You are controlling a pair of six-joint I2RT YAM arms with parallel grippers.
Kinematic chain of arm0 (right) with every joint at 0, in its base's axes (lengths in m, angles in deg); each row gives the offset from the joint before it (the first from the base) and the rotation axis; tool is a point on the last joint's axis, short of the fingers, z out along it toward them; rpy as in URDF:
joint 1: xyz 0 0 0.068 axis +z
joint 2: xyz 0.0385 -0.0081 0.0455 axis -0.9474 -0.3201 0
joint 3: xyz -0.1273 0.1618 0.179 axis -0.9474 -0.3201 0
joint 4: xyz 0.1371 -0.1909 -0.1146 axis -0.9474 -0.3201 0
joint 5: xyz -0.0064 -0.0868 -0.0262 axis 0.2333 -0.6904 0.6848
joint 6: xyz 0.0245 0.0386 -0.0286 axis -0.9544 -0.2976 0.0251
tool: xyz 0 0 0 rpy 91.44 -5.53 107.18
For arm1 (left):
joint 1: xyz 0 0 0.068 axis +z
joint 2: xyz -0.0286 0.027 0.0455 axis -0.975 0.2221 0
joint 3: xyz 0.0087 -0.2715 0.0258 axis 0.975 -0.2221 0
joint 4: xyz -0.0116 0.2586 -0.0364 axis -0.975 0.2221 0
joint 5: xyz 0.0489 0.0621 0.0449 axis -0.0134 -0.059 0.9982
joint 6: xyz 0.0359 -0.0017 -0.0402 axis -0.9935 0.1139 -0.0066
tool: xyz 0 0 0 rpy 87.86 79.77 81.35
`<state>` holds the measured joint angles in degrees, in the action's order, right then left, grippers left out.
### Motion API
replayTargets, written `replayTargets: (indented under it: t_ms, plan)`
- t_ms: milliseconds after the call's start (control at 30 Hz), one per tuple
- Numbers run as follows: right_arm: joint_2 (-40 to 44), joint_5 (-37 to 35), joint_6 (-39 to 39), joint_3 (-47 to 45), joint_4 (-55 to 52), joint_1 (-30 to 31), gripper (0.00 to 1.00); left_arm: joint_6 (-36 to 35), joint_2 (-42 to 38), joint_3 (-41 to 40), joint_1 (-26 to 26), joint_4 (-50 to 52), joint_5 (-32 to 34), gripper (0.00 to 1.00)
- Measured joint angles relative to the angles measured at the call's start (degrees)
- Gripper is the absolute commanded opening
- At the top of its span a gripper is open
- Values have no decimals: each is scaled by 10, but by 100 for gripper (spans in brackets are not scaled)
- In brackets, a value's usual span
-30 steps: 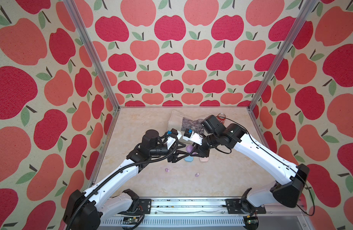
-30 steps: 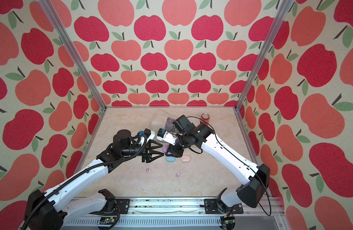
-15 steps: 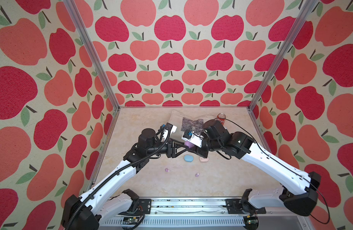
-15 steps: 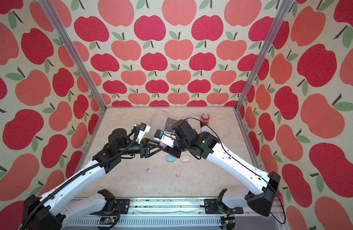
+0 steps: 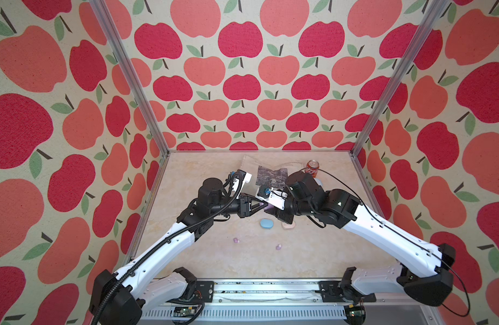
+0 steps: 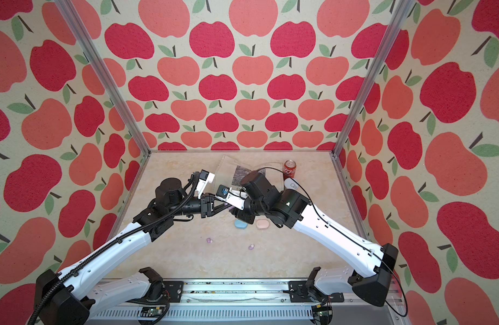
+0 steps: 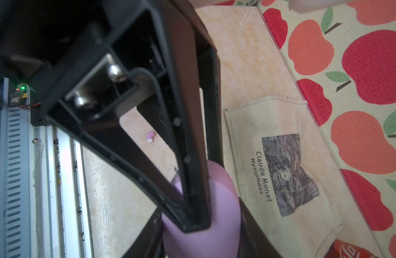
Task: Insert wireless bluetooth earbuds into charging case
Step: Pass the charging case.
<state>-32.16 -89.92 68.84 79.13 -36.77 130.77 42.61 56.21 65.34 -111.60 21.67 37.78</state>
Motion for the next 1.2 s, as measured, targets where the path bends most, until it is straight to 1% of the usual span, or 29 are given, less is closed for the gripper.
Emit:
replayTargets:
  t_ms: [33,100,200,233,267,300,400,467,633,767,833,900,1000,1133,1200]
  plan:
    - [1,-7,0,-4,5,2,27,5,1,1,0,3,3,12]
    - [4,-10,0,-13,14,2,31,7,1,1,0,7,5,9]
    - [10,-8,-2,-21,25,1,43,8,1,1,0,6,5,5]
    - [11,-2,-4,-23,25,-2,50,8,1,1,0,6,5,3]
    - [12,8,-9,-24,27,-6,53,8,1,1,0,5,5,1]
    - [14,27,-16,-25,33,-15,59,7,2,1,1,5,4,0]
    - [24,89,-41,-31,57,-52,71,10,16,0,10,3,1,0]
    - [34,130,-53,-42,74,-76,76,22,23,-3,26,-3,-1,0]
    - [53,215,-72,-80,106,-102,79,70,28,-19,83,-27,-12,0]
    - [54,250,-87,-113,147,-115,83,100,30,-21,118,-27,-23,0]
    - [55,266,-93,-148,195,-124,87,109,30,-21,130,-19,-30,0]
    - [55,278,-101,-186,246,-131,88,114,30,-21,137,-11,-37,0]
    - [50,293,-114,-226,314,-139,87,122,30,-21,141,-2,-52,0]
    - [27,323,-132,-227,380,-152,83,134,30,-24,142,2,-72,0]
    - [13,337,-137,-222,396,-157,81,139,29,-28,142,3,-79,0]
